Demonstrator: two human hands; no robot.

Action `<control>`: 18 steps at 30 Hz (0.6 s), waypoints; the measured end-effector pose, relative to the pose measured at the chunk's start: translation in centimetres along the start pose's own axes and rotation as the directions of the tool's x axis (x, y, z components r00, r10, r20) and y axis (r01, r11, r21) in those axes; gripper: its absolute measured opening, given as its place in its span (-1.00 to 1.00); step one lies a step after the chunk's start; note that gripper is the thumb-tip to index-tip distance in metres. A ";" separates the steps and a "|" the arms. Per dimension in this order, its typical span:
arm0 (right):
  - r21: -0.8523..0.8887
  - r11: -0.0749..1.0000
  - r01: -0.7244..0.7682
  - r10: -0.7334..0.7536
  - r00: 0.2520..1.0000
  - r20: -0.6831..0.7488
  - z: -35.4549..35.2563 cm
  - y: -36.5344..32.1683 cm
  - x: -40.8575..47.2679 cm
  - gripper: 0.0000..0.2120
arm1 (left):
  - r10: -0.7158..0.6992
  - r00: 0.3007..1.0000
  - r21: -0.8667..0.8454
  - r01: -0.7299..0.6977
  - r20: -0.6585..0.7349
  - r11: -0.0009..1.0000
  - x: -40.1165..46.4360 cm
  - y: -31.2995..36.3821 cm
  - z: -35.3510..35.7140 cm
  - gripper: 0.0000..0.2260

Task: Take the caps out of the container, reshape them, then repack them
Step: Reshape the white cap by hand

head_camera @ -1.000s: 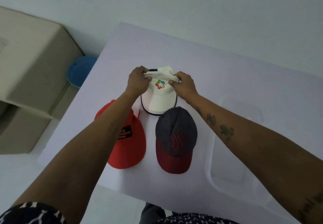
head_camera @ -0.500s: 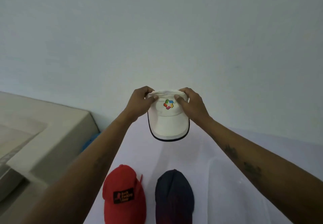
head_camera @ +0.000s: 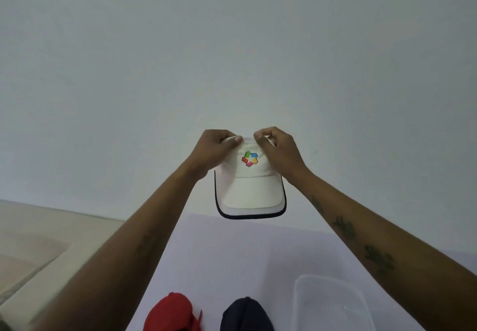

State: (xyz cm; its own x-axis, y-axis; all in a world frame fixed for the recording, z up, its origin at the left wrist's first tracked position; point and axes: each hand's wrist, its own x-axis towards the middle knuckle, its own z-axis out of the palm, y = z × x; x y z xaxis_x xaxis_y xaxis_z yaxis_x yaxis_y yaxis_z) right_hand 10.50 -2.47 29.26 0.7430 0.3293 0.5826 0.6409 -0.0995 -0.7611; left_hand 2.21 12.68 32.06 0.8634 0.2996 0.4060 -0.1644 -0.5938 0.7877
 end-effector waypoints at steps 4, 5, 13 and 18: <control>-0.076 0.997 -0.003 0.000 0.999 -0.037 -0.9 -1.4 -0.6 -0.49 | 0.009 1.000 -0.045 -0.010 -0.014 0.999 -0.8 1.3 1.1 -0.80; -0.057 0.998 -0.009 0.005 0.998 -0.063 -1.0 -1.6 -0.8 -0.47 | 0.007 0.999 -0.071 -0.010 -0.033 0.997 -1.0 1.7 1.4 -0.78; 0.181 0.983 0.017 0.013 0.987 -0.160 -2.0 -2.1 -1.5 -0.45 | 0.043 0.989 -0.228 -0.075 -0.142 0.971 -2.4 2.7 3.1 -0.61; 0.091 0.992 0.091 -0.073 0.980 -0.187 -3.1 -2.5 -1.2 -0.46 | 0.055 0.993 -0.211 -0.075 -0.100 0.975 -1.8 3.3 2.6 -0.64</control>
State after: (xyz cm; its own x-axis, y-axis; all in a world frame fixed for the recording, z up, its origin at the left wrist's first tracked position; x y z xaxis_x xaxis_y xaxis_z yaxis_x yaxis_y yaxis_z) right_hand 8.62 -5.58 31.34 0.7170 0.1542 0.6798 0.6861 0.0165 -0.7273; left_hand 1.36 8.26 32.68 0.8011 0.3398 0.4928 -0.3255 -0.4436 0.8350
